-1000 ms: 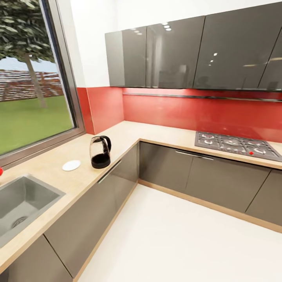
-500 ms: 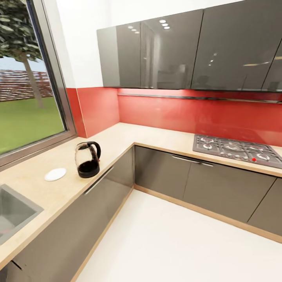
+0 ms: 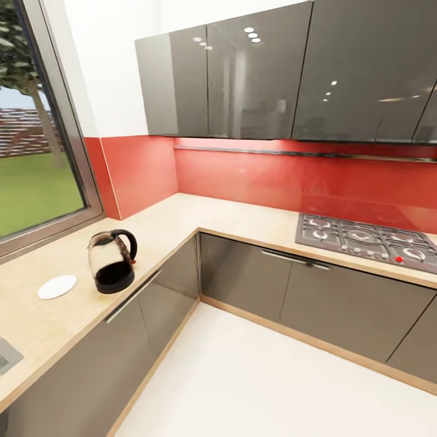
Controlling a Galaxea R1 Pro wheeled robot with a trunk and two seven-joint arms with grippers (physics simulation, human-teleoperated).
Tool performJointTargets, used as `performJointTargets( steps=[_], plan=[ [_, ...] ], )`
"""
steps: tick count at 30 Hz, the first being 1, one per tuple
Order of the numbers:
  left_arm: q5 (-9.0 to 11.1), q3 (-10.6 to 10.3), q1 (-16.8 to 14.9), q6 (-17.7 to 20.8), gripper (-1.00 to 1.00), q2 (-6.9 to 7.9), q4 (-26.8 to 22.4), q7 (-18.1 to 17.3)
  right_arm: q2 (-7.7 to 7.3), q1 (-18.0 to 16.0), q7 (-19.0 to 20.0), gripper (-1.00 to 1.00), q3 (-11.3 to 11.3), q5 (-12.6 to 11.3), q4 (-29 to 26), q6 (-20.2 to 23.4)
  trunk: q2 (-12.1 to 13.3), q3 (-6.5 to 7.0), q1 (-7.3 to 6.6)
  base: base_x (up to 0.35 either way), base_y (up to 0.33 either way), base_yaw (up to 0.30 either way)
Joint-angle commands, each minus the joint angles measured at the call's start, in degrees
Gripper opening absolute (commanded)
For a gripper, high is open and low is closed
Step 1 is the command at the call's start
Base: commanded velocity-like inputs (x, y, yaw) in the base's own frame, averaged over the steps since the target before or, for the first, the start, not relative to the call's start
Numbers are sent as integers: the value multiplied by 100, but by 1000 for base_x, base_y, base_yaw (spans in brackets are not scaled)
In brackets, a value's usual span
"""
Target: Set up a coffee station on the kitchen countertop: keep the coffee maker on the countertop, move the bottle of coffee from the kitchen shelf to the counter next to the coffee maker, place a paper coffee filter on top of the coffee maker, put the saucer next to the coffee maker with the coffee cup on the saucer, and place the electric kettle next to the coffee maker.
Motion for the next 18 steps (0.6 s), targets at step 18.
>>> performJointTargets(
  steps=[18],
  plan=[
    [103,-48,-4,-128,100,-1,2,14,9,-5,11,100,-1,-60,5,-28,-11,-12,6,287,-203,132]
  ],
)
